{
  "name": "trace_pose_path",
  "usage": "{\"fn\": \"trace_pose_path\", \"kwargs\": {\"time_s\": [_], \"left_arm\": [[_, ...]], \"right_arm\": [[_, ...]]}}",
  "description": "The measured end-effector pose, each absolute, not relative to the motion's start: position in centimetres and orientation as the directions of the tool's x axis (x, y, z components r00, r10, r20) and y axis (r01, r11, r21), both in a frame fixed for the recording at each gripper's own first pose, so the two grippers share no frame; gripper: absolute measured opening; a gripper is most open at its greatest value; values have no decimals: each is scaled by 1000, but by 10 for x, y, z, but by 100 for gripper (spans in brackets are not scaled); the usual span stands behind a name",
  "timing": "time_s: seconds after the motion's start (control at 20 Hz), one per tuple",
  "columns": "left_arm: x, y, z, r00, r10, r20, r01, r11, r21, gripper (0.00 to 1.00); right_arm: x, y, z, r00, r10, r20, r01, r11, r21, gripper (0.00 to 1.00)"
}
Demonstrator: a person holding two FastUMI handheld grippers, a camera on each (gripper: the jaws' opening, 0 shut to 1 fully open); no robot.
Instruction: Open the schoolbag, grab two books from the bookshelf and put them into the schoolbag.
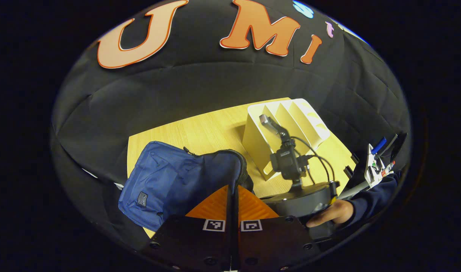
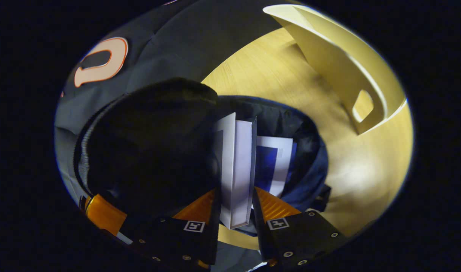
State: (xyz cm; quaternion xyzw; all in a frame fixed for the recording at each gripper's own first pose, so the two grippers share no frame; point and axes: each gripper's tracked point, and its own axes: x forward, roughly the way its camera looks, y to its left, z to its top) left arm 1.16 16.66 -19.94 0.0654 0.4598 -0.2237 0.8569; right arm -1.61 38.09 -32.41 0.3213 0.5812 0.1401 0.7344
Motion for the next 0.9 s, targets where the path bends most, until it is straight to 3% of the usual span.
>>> {"fn": "trace_pose_path", "kwargs": {"time_s": [0.05,0.1,0.35,0.4,0.45,0.9], "left_arm": [[12,167,-200,477,-320,-819,437,894,-95,1],[11,167,-201,475,-323,-818,433,896,-102,1],[9,164,-206,477,-321,-818,417,902,-111,1],[9,162,-209,475,-323,-818,409,905,-120,1],[9,163,-209,475,-318,-820,399,909,-121,1],[-10,137,-245,428,-314,-848,364,918,-157,5]], "right_arm": [[-15,372,-318,298,555,-776,140,779,611,60],[-12,364,-319,308,532,-789,108,804,585,45],[-7,322,-308,342,480,-808,90,839,537,47],[-9,313,-310,341,464,-818,85,851,518,30],[-9,304,-311,346,448,-824,75,862,501,47],[-1,233,-275,429,416,-802,64,871,486,47]]}}
